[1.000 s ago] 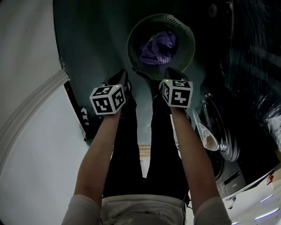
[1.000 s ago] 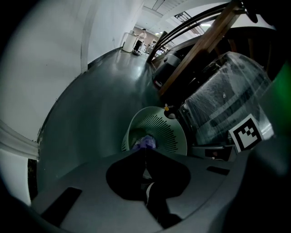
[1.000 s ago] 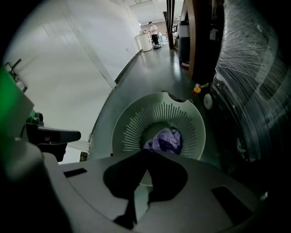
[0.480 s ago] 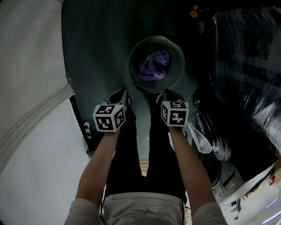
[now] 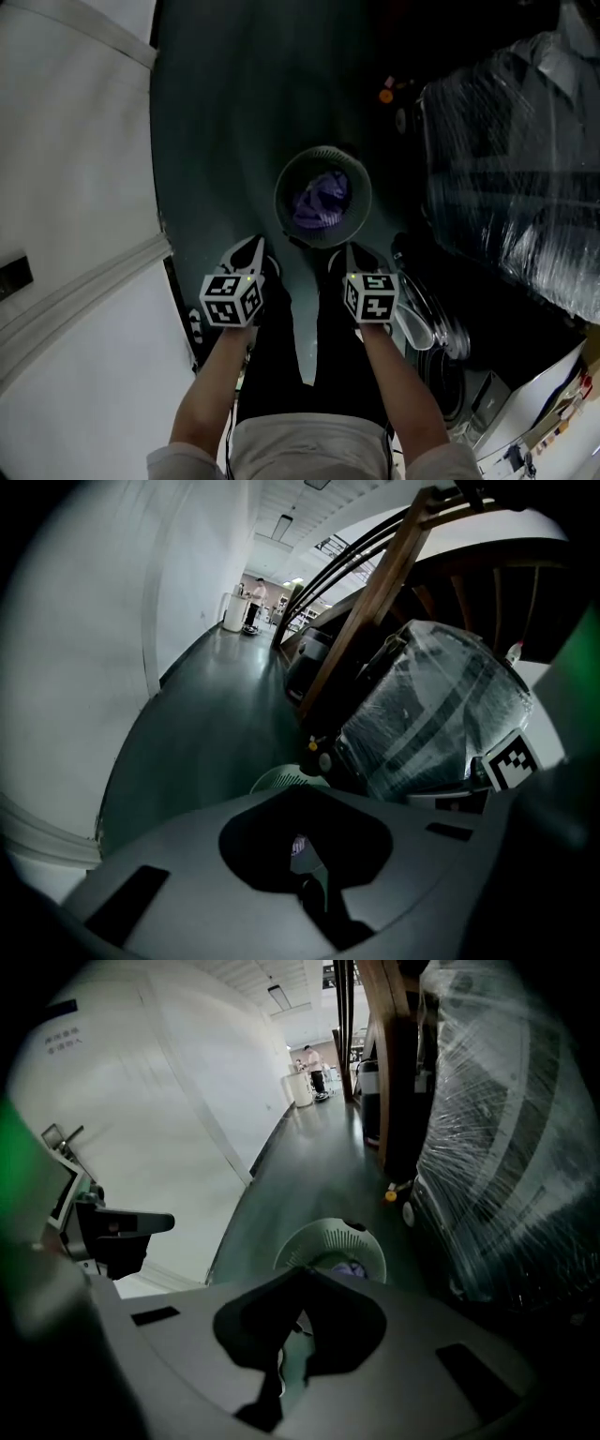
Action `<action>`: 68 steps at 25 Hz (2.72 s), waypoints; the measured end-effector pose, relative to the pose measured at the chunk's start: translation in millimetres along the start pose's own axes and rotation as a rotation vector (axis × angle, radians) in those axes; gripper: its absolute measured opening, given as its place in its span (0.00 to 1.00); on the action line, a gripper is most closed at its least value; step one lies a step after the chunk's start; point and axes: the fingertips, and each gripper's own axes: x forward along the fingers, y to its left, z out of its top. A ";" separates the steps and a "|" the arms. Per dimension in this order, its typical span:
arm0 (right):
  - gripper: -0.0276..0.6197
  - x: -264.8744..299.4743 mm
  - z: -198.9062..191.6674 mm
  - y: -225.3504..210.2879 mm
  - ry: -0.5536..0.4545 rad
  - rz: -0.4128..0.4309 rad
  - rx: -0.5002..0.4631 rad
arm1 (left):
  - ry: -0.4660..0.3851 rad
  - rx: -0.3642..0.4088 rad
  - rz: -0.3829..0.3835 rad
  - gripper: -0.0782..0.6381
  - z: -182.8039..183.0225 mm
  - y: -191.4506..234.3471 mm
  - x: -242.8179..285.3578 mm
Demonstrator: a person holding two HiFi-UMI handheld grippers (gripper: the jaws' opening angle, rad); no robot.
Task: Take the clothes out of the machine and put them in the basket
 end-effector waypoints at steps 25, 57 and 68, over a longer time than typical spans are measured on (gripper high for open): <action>0.05 -237.8 157.9 90.4 -0.555 0.177 -0.136 | -0.432 0.263 -0.039 0.14 154.7 -101.8 -202.2; 0.05 -429.9 250.4 152.1 -0.899 0.311 -0.190 | -0.747 0.452 -0.157 0.14 262.9 -214.0 -370.9; 0.05 -451.3 285.0 147.0 -0.959 0.280 -0.237 | -0.850 0.515 -0.142 0.14 306.5 -215.3 -378.4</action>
